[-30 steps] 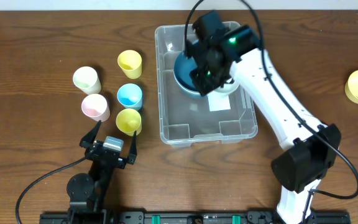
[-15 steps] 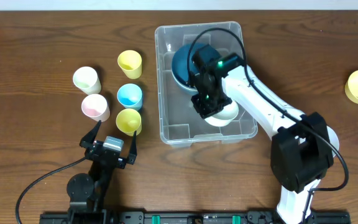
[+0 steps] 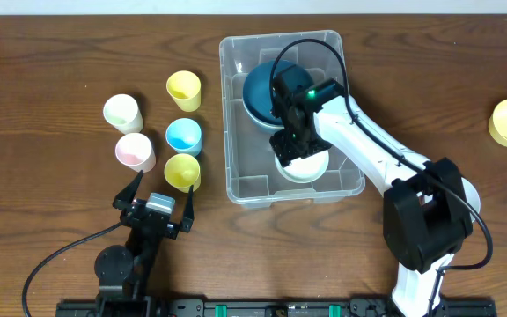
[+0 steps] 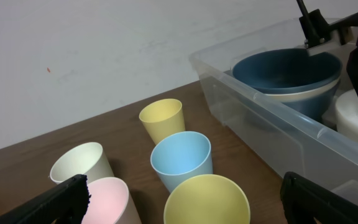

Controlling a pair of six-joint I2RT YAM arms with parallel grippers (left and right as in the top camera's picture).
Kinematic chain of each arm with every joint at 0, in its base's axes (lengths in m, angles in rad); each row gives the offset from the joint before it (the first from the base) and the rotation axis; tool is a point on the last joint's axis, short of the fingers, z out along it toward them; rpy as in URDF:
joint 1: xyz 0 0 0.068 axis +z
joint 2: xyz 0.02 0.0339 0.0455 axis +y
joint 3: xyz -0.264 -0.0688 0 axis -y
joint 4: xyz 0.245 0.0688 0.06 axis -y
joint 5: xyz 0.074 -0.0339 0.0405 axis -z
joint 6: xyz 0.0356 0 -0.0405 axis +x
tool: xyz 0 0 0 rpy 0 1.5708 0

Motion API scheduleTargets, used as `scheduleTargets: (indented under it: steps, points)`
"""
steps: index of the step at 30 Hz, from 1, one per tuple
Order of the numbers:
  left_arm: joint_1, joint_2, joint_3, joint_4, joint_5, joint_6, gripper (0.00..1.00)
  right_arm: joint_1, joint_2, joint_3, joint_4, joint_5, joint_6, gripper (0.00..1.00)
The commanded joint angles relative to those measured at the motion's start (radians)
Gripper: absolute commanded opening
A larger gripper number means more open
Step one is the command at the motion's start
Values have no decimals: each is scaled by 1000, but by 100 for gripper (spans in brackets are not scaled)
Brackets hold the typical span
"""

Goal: Pack container
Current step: 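Carry the white bowl into the bin beside the stacked bowls, then release the white bowl and raise the right gripper away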

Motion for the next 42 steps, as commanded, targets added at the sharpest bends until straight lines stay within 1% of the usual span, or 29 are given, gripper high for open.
scheduleTargets:
  steps: [1, 6, 7, 9, 10, 13, 20, 32, 36, 42]
  points:
    - [6, -5, -18, -34, 13, 6, 98, -5, 1, -1, -5, 41, 35, 71]
    - [6, -5, -18, -34, 13, 6, 98, -12, 1, -1, -12, 57, 35, 72]
    - [6, -5, -18, -34, 13, 6, 98, -15, 1, -1, -12, 71, 35, 75]
    - [6, -5, -18, -34, 13, 6, 98, -24, 1, -1, -11, 114, 36, 88]
    - [6, -5, -18, -34, 13, 6, 98, -29, 1, -1, -10, 137, 36, 99]
    - [6, -5, -18, -34, 13, 6, 98, -51, 1, -1, -10, 197, 75, 99]
    - [6, -5, -18, -34, 13, 6, 98, -144, 1, 2, 23, 201, 107, 99]
    - [6, -5, -18, -34, 13, 6, 98, -401, 1, 2, 167, 192, 192, 99]
    - [6, -5, -18, -34, 13, 6, 98, -461, 1, 2, 206, 113, 211, 99]
    - [6, -5, -18, -34, 13, 6, 98, -507, 0, 13, 283, -71, 211, 99]
